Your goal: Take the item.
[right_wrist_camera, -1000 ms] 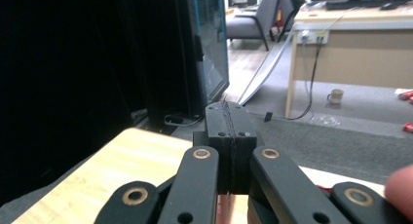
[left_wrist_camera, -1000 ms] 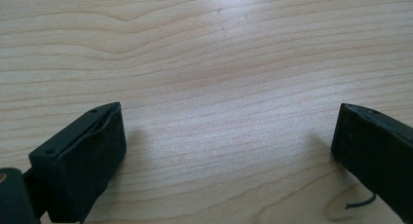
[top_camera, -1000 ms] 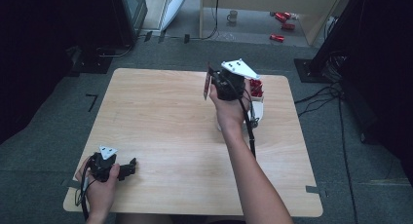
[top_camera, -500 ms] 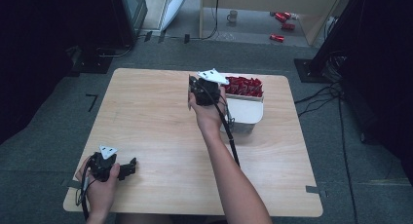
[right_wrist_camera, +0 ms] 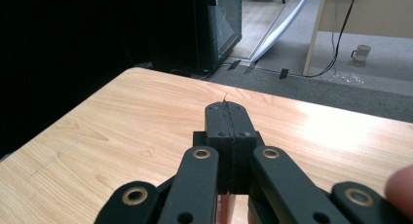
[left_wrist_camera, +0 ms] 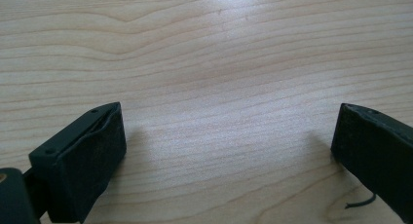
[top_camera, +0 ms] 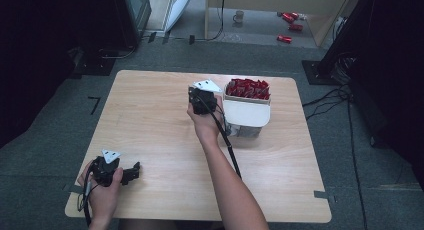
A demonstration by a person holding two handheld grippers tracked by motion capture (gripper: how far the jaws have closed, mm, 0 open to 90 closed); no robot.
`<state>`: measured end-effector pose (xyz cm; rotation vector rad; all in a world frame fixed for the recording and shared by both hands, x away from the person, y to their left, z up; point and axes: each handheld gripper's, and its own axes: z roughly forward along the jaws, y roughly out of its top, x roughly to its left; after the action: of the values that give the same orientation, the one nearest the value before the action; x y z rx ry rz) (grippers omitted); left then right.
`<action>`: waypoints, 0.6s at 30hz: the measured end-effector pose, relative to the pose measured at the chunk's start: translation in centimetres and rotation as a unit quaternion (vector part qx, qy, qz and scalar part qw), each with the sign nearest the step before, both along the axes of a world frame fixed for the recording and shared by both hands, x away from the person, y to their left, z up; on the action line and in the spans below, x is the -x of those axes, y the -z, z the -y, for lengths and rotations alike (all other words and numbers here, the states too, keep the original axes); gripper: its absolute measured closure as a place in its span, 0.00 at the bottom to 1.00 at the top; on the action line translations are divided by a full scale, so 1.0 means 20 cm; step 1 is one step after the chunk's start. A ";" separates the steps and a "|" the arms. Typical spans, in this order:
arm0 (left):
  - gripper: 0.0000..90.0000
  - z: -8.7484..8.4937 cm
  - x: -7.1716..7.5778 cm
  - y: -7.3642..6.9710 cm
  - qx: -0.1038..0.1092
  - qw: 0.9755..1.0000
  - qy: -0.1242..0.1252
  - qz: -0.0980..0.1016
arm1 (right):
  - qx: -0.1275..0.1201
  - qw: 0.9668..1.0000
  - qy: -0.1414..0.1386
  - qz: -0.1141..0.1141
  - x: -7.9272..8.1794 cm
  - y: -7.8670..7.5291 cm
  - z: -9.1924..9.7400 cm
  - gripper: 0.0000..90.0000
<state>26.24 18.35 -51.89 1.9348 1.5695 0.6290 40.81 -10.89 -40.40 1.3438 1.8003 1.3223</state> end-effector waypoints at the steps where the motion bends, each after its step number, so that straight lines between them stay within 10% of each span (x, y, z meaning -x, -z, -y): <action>1: 0.00 0.00 0.00 0.00 0.000 1.000 0.000 0.000 | 0.000 1.000 0.000 0.000 0.00 0.00 0.00 1.00; 18: 0.00 0.00 0.00 0.00 -0.001 1.000 0.001 0.001 | 0.019 0.999 -0.031 0.018 0.23 0.10 0.04 1.00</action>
<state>26.25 18.36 -51.90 1.9368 1.5673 0.6314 36.17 -11.75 -42.36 1.2475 1.8466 1.3291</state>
